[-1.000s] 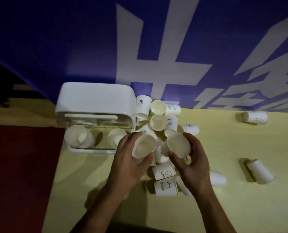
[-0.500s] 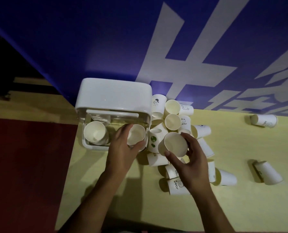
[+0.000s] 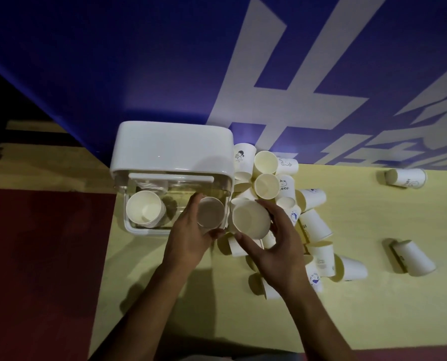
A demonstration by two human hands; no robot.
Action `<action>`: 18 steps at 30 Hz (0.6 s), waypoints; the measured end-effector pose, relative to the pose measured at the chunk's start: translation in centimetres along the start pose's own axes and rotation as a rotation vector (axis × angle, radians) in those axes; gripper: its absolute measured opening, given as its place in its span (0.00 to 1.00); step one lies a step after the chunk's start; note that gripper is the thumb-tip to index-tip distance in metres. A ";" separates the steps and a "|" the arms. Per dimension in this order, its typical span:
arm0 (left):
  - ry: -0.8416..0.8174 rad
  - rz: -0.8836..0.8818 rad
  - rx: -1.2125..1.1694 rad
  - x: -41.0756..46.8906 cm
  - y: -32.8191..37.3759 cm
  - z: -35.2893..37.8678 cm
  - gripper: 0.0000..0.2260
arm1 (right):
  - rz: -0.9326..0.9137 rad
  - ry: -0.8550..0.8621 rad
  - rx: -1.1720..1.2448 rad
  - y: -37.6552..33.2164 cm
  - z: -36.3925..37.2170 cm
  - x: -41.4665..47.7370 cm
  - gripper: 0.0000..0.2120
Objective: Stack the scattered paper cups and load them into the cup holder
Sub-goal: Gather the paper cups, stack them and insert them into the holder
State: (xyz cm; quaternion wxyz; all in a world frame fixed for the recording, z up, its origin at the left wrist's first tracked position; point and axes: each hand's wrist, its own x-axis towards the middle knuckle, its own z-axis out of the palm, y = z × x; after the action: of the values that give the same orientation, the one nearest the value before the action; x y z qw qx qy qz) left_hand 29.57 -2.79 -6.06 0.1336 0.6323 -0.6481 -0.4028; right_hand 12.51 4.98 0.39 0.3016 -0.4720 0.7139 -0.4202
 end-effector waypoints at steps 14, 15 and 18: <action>0.083 -0.044 -0.417 -2.3 -0.1 -2.2 0.17 | -0.120 -0.183 -0.103 1.4 6.5 2.4 0.32; 0.070 -0.043 -0.406 -2.0 -0.2 -2.1 0.17 | -0.113 -0.185 -0.109 1.7 6.7 2.6 0.32; 0.046 -0.045 -0.342 -1.4 -0.3 -1.6 0.16 | -0.104 -0.215 -0.140 2.7 7.4 3.2 0.33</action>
State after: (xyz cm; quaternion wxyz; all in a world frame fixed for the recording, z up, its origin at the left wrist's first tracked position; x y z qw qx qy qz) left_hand 31.10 -2.07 -4.73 0.2451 0.6240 -0.5524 -0.4954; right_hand 16.34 0.21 -5.53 0.3206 -0.5705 0.6797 -0.3312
